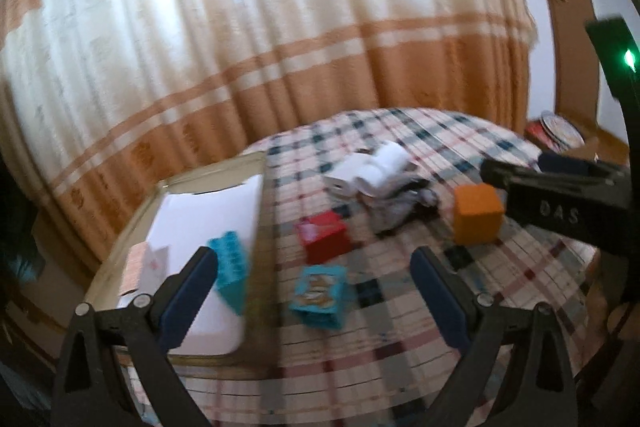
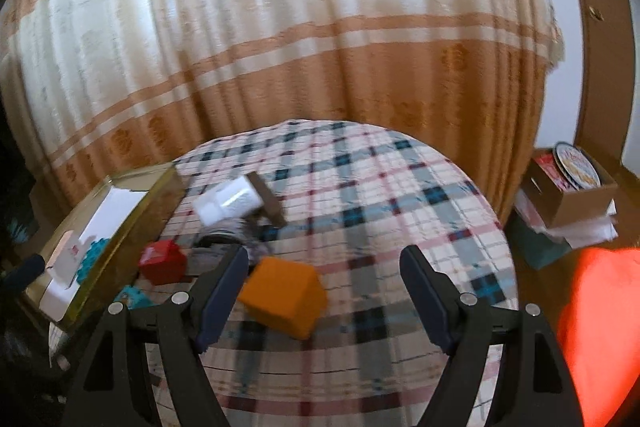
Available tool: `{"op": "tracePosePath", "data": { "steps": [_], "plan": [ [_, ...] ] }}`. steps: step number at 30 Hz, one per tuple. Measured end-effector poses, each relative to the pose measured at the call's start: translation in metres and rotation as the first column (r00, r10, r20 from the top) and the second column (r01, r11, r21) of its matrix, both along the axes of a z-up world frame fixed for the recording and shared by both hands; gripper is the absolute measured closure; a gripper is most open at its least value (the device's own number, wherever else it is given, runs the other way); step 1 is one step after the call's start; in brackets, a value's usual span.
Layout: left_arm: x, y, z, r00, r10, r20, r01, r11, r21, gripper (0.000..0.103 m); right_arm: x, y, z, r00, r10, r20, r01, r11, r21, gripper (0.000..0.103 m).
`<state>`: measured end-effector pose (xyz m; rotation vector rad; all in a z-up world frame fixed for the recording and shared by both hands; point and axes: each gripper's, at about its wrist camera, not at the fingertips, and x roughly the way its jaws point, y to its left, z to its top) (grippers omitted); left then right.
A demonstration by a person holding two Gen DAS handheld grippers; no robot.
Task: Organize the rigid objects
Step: 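Move both tools back toward the remaining blocks on the table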
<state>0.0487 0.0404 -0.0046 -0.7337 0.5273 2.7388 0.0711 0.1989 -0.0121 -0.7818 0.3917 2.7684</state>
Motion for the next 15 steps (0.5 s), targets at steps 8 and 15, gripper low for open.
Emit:
{"op": "tracePosePath", "data": {
  "steps": [8, 15],
  "plan": [
    [-0.021, 0.036, -0.026, 0.989, 0.098, 0.109, -0.082, 0.986, -0.148, 0.004, 0.003, 0.015, -0.004, 1.000, -0.027, 0.005, 0.028, 0.998, -0.051, 0.023],
    [-0.045, 0.032, -0.041, 0.938, 0.204, 0.281, -0.175, 0.977, -0.124, 0.005, 0.002, 0.013, -0.005, 1.000, -0.023, 0.009, 0.023, 0.999, -0.031, 0.023]
  ]
}}
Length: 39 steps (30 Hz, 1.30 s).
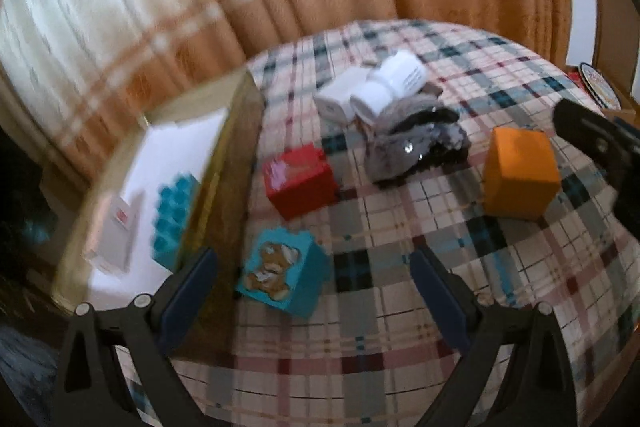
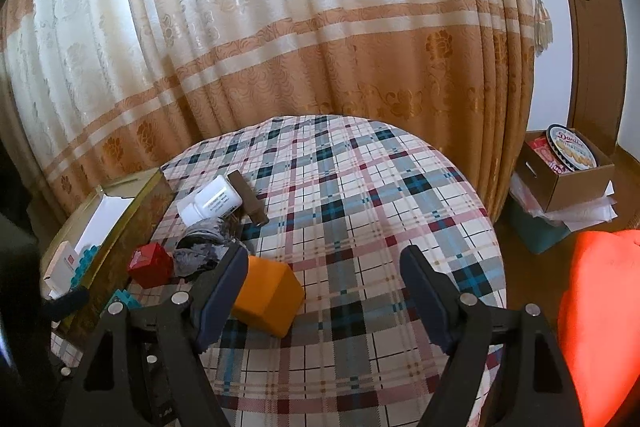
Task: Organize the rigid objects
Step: 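Move both tools back toward the remaining blocks on the table, then grasp the teddy-bear blue brick with the left tool while the right tool grasps the orange cube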
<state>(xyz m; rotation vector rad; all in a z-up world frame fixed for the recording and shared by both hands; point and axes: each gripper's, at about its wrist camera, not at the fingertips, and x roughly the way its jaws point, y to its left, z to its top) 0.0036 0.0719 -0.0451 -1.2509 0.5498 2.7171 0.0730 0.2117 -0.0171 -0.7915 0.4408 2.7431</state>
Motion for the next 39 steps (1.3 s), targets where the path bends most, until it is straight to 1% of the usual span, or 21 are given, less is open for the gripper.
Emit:
{"op": "tracePosePath", "data": {
  "steps": [2, 3, 8, 9, 11, 12, 14, 16, 18, 22, 24, 25, 26, 28, 30, 31, 32, 33, 34, 39],
  "plan": [
    [-0.004, 0.001, -0.005, 0.998, 0.017, 0.058, -0.019, 0.999, 0.027, 0.005, 0.000, 0.000, 0.000, 1.000, -0.001, -0.002, 0.001, 1.000, -0.005, 0.023],
    [-0.004, 0.002, -0.005, 0.998, 0.026, 0.059, -0.028, 0.999, 0.040, 0.005, 0.000, 0.000, 0.000, 1.000, -0.002, -0.003, 0.002, 1.000, -0.010, 0.023],
    [-0.008, 0.009, -0.007, 0.991, 0.039, 0.125, -0.048, 0.996, 0.069, 0.004, 0.001, 0.005, -0.003, 1.000, -0.010, -0.008, 0.010, 0.999, -0.043, 0.023],
    [-0.008, 0.011, -0.007, 0.989, 0.037, 0.143, -0.049, 0.995, 0.084, 0.004, 0.001, 0.006, -0.003, 1.000, -0.011, -0.008, 0.011, 0.999, -0.047, 0.023],
    [-0.004, 0.015, -0.007, 0.983, -0.015, 0.181, -0.009, 0.991, 0.130, 0.004, 0.002, 0.008, -0.003, 1.000, -0.013, -0.010, 0.012, 0.998, -0.054, 0.023],
    [-0.002, 0.017, -0.008, 0.983, -0.032, 0.181, 0.008, 0.991, 0.132, 0.004, 0.003, 0.009, -0.003, 1.000, -0.013, -0.011, 0.013, 0.998, -0.056, 0.023],
    [0.004, 0.022, -0.007, 0.990, -0.042, 0.137, 0.028, 0.994, 0.102, 0.004, 0.003, 0.008, -0.003, 1.000, -0.016, -0.014, 0.015, 0.998, -0.058, 0.023],
    [0.005, 0.023, -0.005, 0.993, -0.045, 0.112, 0.035, 0.996, 0.087, 0.005, 0.004, 0.010, -0.003, 1.000, -0.016, -0.017, 0.015, 0.998, -0.060, 0.023],
    [0.001, 0.020, -0.003, 0.993, -0.030, 0.114, 0.018, 0.994, 0.107, 0.005, 0.004, 0.010, -0.003, 1.000, -0.018, -0.019, 0.017, 0.998, -0.064, 0.023],
    [-0.010, 0.010, -0.007, 0.989, -0.004, 0.150, -0.018, 0.990, 0.142, 0.005, 0.004, 0.015, -0.005, 1.000, -0.023, -0.016, 0.021, 0.996, -0.086, 0.023],
    [-0.014, 0.003, -0.008, 0.986, -0.007, 0.164, -0.026, 0.981, 0.194, 0.012, 0.005, 0.016, -0.005, 0.999, -0.029, -0.017, 0.028, 0.995, -0.097, 0.023],
    [-0.014, 0.001, -0.008, 0.986, -0.009, 0.166, -0.027, 0.977, 0.213, 0.020, 0.005, 0.017, -0.005, 0.999, -0.030, -0.019, 0.028, 0.995, -0.099, 0.023],
    [-0.015, -0.001, -0.008, 0.986, -0.016, 0.168, -0.025, 0.971, 0.239, 0.025, 0.006, 0.017, -0.005, 0.999, -0.030, -0.023, 0.028, 0.995, -0.098, 0.023],
    [-0.016, -0.001, -0.009, 0.985, -0.025, 0.173, -0.022, 0.965, 0.261, 0.028, 0.005, 0.016, -0.005, 0.999, -0.024, -0.025, 0.022, 0.995, -0.096, 0.023],
    [-0.015, -0.002, -0.008, 0.986, -0.024, 0.167, -0.021, 0.965, 0.262, 0.034, 0.005, 0.015, -0.005, 1.000, -0.016, -0.025, 0.013, 0.996, -0.092, 0.023],
    [-0.015, -0.002, -0.008, 0.986, -0.027, 0.163, -0.017, 0.965, 0.262, 0.042, 0.005, 0.015, -0.004, 1.000, -0.012, -0.026, 0.010, 0.996, -0.092, 0.023],
    [-0.014, -0.002, -0.008, 0.988, -0.038, 0.153, -0.004, 0.964, 0.266, 0.053, 0.004, 0.015, -0.005, 1.000, -0.011, -0.025, 0.008, 0.996, -0.093, 0.023],
    [-0.013, -0.002, -0.007, 0.988, -0.049, 0.147, 0.008, 0.963, 0.271, 0.060, 0.004, 0.016, -0.005, 1.000, -0.011, -0.023, 0.008, 0.995, -0.095, 0.023],
    [-0.012, -0.002, -0.006, 0.988, -0.066, 0.142, 0.025, 0.961, 0.277, 0.072, 0.004, 0.016, -0.005, 1.000, -0.011, -0.020, 0.009, 0.995, -0.098, 0.023],
    [-0.007, -0.006, -0.003, 0.981, -0.131, 0.145, 0.078, 0.943, 0.323, 0.072, 0.003, 0.019, -0.007, 1.000, -0.011, -0.010, 0.010, 0.993, -0.120, 0.023]
  ]
}}
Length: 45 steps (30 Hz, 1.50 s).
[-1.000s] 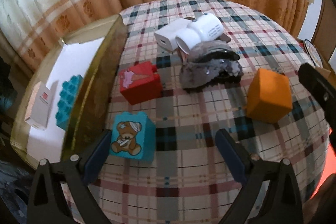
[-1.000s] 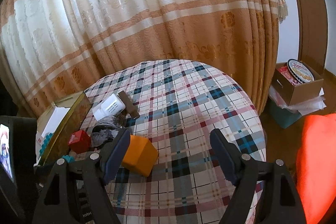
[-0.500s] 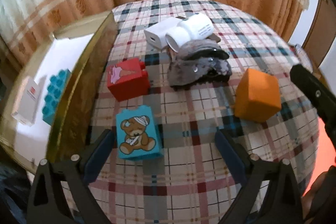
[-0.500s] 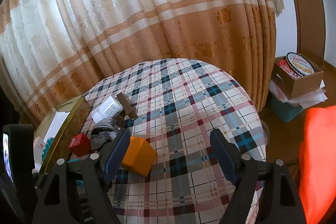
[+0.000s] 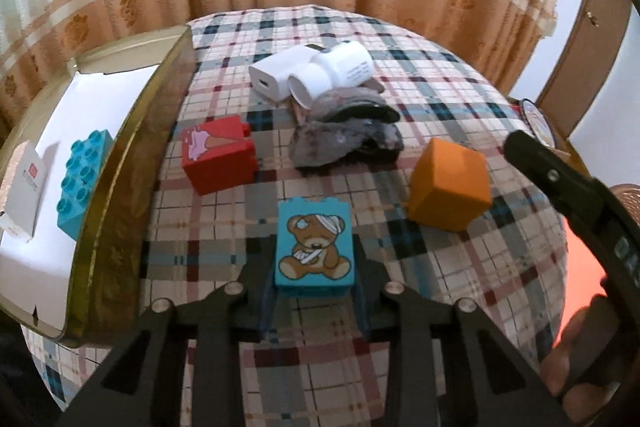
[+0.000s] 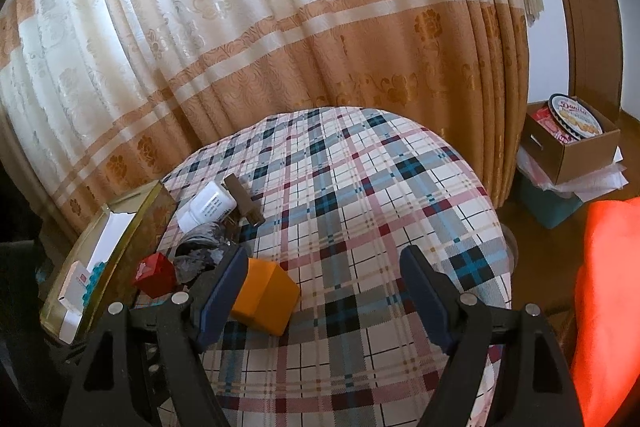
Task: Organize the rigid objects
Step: 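Grasp the teddy-bear blue brick with the left tool while the right tool grasps the orange cube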
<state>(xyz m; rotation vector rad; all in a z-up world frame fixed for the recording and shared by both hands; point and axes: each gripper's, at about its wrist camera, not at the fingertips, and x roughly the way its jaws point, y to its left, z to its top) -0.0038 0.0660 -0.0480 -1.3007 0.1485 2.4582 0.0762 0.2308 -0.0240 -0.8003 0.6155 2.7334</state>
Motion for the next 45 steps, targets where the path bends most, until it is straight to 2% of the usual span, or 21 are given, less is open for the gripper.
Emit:
{"op": "tracePosePath", "data": {
  "steps": [3, 6, 11, 17, 20, 24, 29, 31, 34, 41, 44, 45],
  "plan": [
    [0.005, -0.010, 0.007, 0.999, -0.023, -0.025, 0.024, 0.998, 0.052, 0.072, -0.001, -0.001, -0.001, 1.000, 0.016, 0.007, -0.016, 1.000, -0.003, 0.023],
    [0.014, -0.026, 0.019, 0.995, -0.036, -0.090, 0.046, 0.993, 0.110, 0.072, -0.004, -0.004, -0.001, 0.999, 0.031, 0.021, -0.031, 1.000, 0.003, 0.023],
    [0.020, -0.048, 0.034, 0.988, -0.036, -0.152, 0.067, 0.976, 0.208, 0.072, -0.011, -0.017, -0.001, 0.994, 0.097, 0.051, -0.098, 0.995, 0.027, 0.023],
    [0.012, -0.056, 0.036, 0.989, 0.017, -0.148, 0.013, 0.979, 0.201, 0.072, -0.033, -0.034, -0.008, 0.968, 0.196, 0.155, -0.202, 0.979, 0.025, 0.023],
    [0.012, -0.058, 0.035, 0.987, 0.032, -0.158, -0.004, 0.984, 0.176, 0.072, -0.041, -0.039, -0.011, 0.962, 0.199, 0.185, -0.205, 0.979, 0.015, 0.023],
    [0.012, -0.060, 0.035, 0.987, 0.039, -0.158, -0.011, 0.984, 0.179, 0.072, -0.053, -0.048, -0.017, 0.951, 0.218, 0.219, -0.222, 0.975, -0.006, 0.023],
    [0.011, -0.064, 0.035, 0.987, 0.049, -0.155, -0.020, 0.983, 0.184, 0.072, -0.062, -0.058, -0.020, 0.935, 0.210, 0.286, -0.234, 0.971, 0.052, 0.024],
    [0.011, -0.064, 0.034, 0.987, 0.051, -0.153, -0.022, 0.983, 0.182, 0.072, -0.062, -0.057, -0.021, 0.936, 0.202, 0.287, -0.227, 0.972, 0.057, 0.029],
    [0.011, -0.064, 0.033, 0.987, 0.056, -0.152, -0.030, 0.985, 0.170, 0.072, -0.059, -0.055, -0.021, 0.941, 0.173, 0.291, -0.205, 0.975, 0.084, 0.046],
    [0.010, -0.064, 0.032, 0.986, 0.065, -0.156, -0.041, 0.988, 0.150, 0.072, -0.056, -0.051, -0.018, 0.950, 0.175, 0.260, -0.196, 0.979, 0.054, 0.047],
    [0.012, -0.065, 0.036, 0.981, 0.067, -0.180, -0.042, 0.989, 0.139, 0.072, -0.051, -0.052, -0.012, 0.963, 0.160, 0.218, -0.180, 0.981, 0.075, 0.060],
    [0.012, -0.066, 0.037, 0.980, 0.069, -0.187, -0.044, 0.990, 0.136, 0.072, -0.050, -0.053, -0.009, 0.965, 0.161, 0.207, -0.181, 0.980, 0.080, 0.060]
  ]
}}
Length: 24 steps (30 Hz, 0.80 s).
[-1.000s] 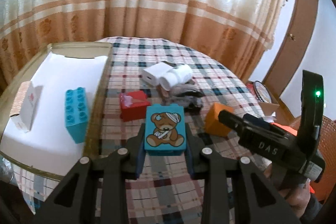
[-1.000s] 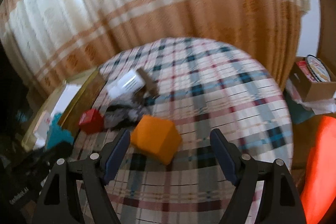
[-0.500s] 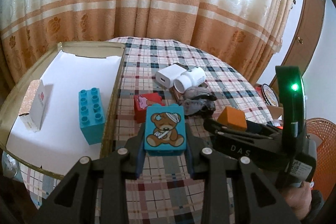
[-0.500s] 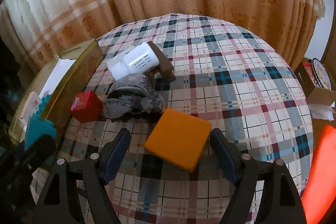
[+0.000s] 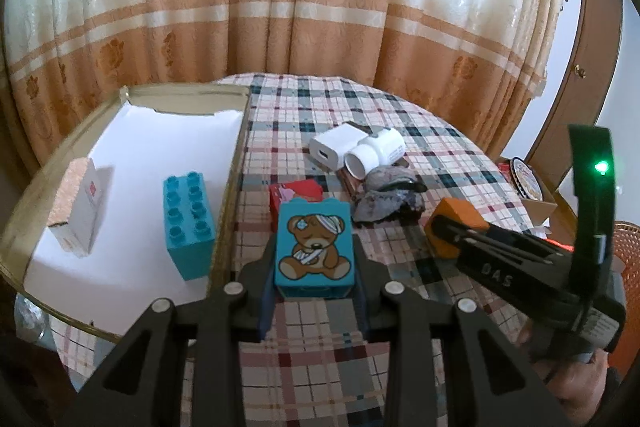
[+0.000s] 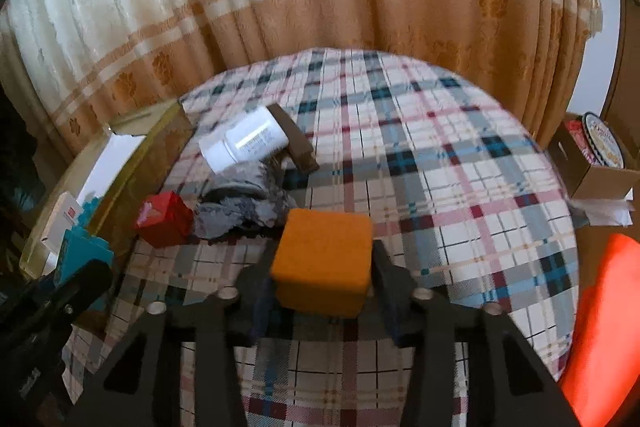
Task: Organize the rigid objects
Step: 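Grasp the teddy-bear blue brick with the left tool while the right tool grasps the orange cube, then carry the teddy-bear brick and orange cube over the tray box with both tools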
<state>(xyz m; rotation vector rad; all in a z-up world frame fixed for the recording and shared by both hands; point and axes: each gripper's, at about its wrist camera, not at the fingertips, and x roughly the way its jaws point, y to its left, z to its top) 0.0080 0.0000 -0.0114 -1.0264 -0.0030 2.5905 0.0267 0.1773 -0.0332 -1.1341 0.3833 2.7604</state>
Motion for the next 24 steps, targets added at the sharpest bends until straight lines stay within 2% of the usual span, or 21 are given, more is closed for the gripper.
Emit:
{"op": "tracePosePath", "data": {
  "steps": [6, 10, 14, 17, 24],
  "plan": [
    [-0.003, -0.009, 0.005, 1.000, 0.021, -0.012, -0.021, 1.000, 0.014, 0.072, 0.002, -0.006, 0.012, 0.999, 0.006, -0.045, -0.005, 1.000, 0.011, 0.060],
    [-0.006, -0.020, 0.009, 0.998, 0.053, -0.019, -0.052, 0.998, 0.033, 0.072, 0.008, -0.006, 0.022, 0.996, 0.015, -0.090, -0.017, 1.000, -0.018, 0.060],
    [-0.010, -0.031, 0.013, 0.995, 0.091, -0.031, -0.090, 0.995, 0.038, 0.072, 0.014, -0.018, 0.040, 0.981, 0.087, -0.176, -0.097, 0.994, -0.053, 0.060],
    [-0.014, -0.039, 0.015, 0.992, 0.120, -0.038, -0.118, 0.992, 0.038, 0.072, 0.016, -0.034, 0.052, 0.966, 0.134, -0.220, -0.147, 0.988, -0.042, 0.060],
    [-0.023, -0.063, 0.019, 0.978, 0.198, -0.062, -0.197, 0.980, 0.030, 0.072, 0.004, -0.074, 0.069, 0.943, 0.221, -0.248, -0.229, 0.973, -0.004, 0.060]
  ]
}}
